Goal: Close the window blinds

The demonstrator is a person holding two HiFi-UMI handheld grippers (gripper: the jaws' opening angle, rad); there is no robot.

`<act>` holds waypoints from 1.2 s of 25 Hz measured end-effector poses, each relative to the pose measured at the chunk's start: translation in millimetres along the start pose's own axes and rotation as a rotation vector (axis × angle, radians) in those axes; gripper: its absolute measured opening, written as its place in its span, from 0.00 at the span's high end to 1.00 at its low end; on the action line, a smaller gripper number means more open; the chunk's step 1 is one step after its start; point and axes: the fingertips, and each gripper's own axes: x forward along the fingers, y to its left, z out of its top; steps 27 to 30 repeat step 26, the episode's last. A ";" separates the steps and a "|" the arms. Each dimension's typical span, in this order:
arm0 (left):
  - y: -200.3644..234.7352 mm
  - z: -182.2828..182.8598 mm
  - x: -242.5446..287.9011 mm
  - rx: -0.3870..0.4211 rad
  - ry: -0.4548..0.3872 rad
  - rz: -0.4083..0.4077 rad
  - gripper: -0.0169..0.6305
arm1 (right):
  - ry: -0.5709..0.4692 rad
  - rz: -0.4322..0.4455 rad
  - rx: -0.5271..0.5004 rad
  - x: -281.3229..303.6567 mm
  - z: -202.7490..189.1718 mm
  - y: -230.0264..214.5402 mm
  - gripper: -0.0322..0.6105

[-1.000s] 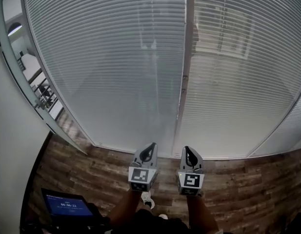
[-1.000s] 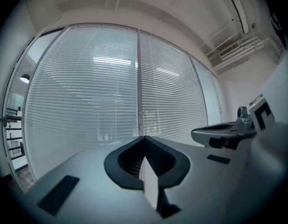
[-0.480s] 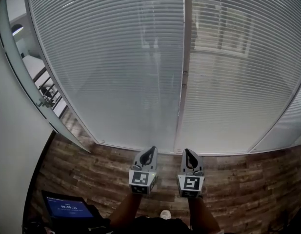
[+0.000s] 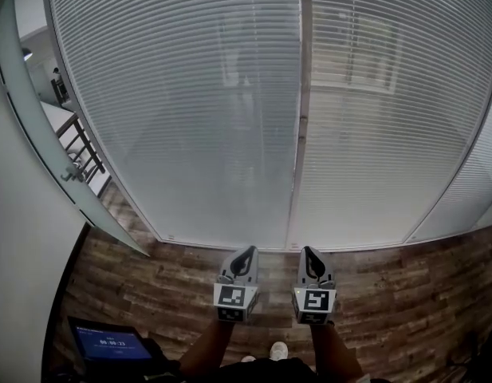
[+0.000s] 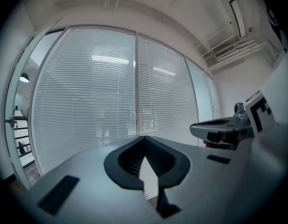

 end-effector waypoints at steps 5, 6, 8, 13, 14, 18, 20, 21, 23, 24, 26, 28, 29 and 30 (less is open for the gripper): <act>5.6 3.0 -19.6 -0.010 -0.012 0.009 0.97 | -0.002 0.000 -0.025 -15.7 5.4 14.5 0.95; 4.4 2.1 -19.9 -0.011 -0.015 0.003 0.97 | -0.002 -0.002 -0.026 -16.4 4.8 14.6 0.95; 4.0 2.0 -23.8 -0.011 -0.021 -0.005 0.97 | -0.002 -0.003 -0.032 -18.5 3.5 17.8 0.95; 10.5 4.6 -36.4 0.003 -0.023 0.012 0.97 | -0.005 0.000 -0.021 -25.9 3.1 28.9 0.95; 8.8 5.4 -36.1 -0.001 -0.026 0.008 0.97 | -0.003 -0.002 -0.024 -27.2 2.9 28.3 0.95; 6.6 6.1 -36.7 -0.009 -0.021 -0.001 0.97 | -0.004 -0.006 -0.025 -31.0 2.9 29.5 0.95; 5.8 5.8 -36.5 -0.011 -0.027 -0.006 0.97 | -0.004 -0.006 -0.029 -32.5 1.7 30.2 0.95; 4.9 4.6 -36.0 -0.011 -0.031 -0.012 0.97 | -0.004 -0.008 -0.032 -33.0 0.8 30.2 0.95; 4.0 1.6 -35.9 -0.010 -0.035 -0.019 0.97 | -0.003 -0.011 -0.033 -33.4 -1.4 30.3 0.95; 3.7 -0.3 -36.2 -0.012 -0.035 -0.023 0.97 | -0.001 -0.013 -0.032 -33.6 -2.6 30.7 0.95; 2.8 -5.0 -36.8 -0.016 -0.033 -0.033 0.97 | 0.001 -0.013 -0.027 -33.8 -5.0 32.1 0.95; 2.8 -5.0 -36.8 -0.016 -0.033 -0.033 0.97 | 0.001 -0.013 -0.027 -33.8 -5.0 32.1 0.95; 2.8 -5.0 -36.8 -0.016 -0.033 -0.033 0.97 | 0.001 -0.013 -0.027 -33.8 -5.0 32.1 0.95; 2.8 -5.0 -36.8 -0.016 -0.033 -0.033 0.97 | 0.001 -0.013 -0.027 -33.8 -5.0 32.1 0.95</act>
